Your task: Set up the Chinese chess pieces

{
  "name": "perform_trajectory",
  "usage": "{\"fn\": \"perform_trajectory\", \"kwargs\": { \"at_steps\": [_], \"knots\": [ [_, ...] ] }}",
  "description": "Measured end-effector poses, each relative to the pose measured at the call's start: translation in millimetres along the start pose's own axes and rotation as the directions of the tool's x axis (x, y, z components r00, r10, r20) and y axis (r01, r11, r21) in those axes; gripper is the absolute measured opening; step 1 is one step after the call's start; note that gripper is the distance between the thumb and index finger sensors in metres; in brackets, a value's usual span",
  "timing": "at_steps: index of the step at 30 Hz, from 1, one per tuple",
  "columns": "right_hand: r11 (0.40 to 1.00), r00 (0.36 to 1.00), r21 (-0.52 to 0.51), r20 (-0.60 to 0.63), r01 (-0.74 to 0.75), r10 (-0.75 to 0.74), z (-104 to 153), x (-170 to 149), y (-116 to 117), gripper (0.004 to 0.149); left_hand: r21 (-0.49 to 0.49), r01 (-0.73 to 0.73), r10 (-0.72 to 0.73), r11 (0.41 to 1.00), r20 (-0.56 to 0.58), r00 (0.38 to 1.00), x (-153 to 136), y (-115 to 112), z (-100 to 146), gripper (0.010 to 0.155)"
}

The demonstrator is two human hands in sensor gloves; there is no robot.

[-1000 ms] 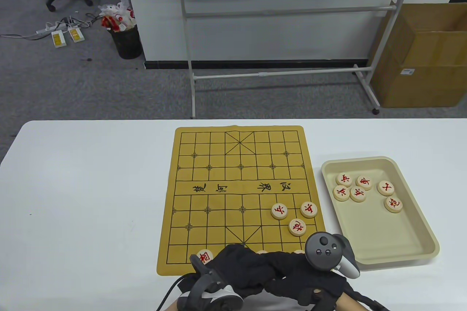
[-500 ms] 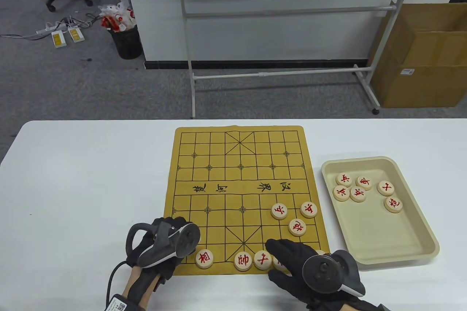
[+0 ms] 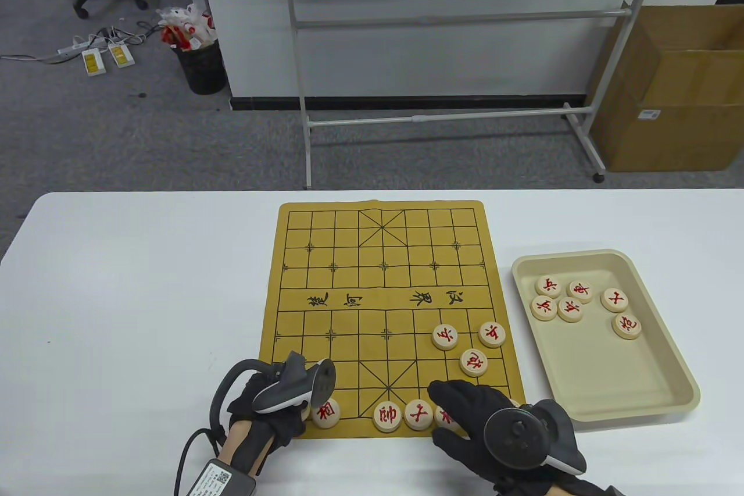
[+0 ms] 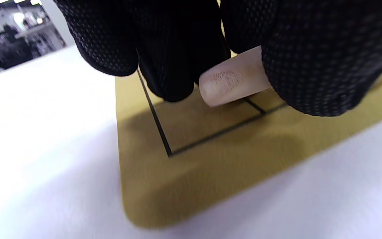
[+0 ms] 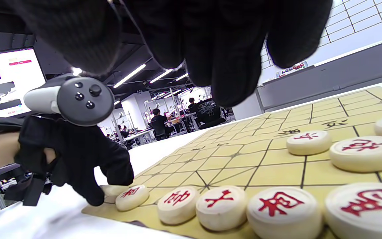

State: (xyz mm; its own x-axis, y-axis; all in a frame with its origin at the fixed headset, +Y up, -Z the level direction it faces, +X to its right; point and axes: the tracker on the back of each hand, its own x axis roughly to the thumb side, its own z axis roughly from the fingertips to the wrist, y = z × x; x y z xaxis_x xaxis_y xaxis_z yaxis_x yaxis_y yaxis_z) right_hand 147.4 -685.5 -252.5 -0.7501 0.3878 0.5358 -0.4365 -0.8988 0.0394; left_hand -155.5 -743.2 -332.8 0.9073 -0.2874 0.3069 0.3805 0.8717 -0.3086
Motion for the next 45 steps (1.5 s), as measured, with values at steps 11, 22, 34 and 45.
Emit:
{"fn": "perform_trajectory", "kwargs": {
  "at_steps": [11,22,34,45],
  "knots": [
    [1.000,1.000,0.002,-0.006,-0.021,0.021,1,0,0,0.073,-0.064,0.049,-0.050,0.997,-0.007,0.999,6,0,1,0.061],
    [0.999,0.998,-0.005,-0.047,-0.035,0.035,-3,-4,4,0.073,0.448,-0.409,0.288,0.795,0.315,0.904,36,64,58,0.068],
    [0.999,0.998,-0.029,-0.064,-0.021,0.020,-8,-9,6,0.074,0.427,-0.586,0.376,0.689,0.481,0.792,60,46,58,0.076],
    [0.982,0.827,-0.055,-0.550,-0.178,0.119,-56,-122,-94,0.073,0.446,-0.546,0.323,0.709,0.483,0.814,61,45,61,0.074]
  ]
}}
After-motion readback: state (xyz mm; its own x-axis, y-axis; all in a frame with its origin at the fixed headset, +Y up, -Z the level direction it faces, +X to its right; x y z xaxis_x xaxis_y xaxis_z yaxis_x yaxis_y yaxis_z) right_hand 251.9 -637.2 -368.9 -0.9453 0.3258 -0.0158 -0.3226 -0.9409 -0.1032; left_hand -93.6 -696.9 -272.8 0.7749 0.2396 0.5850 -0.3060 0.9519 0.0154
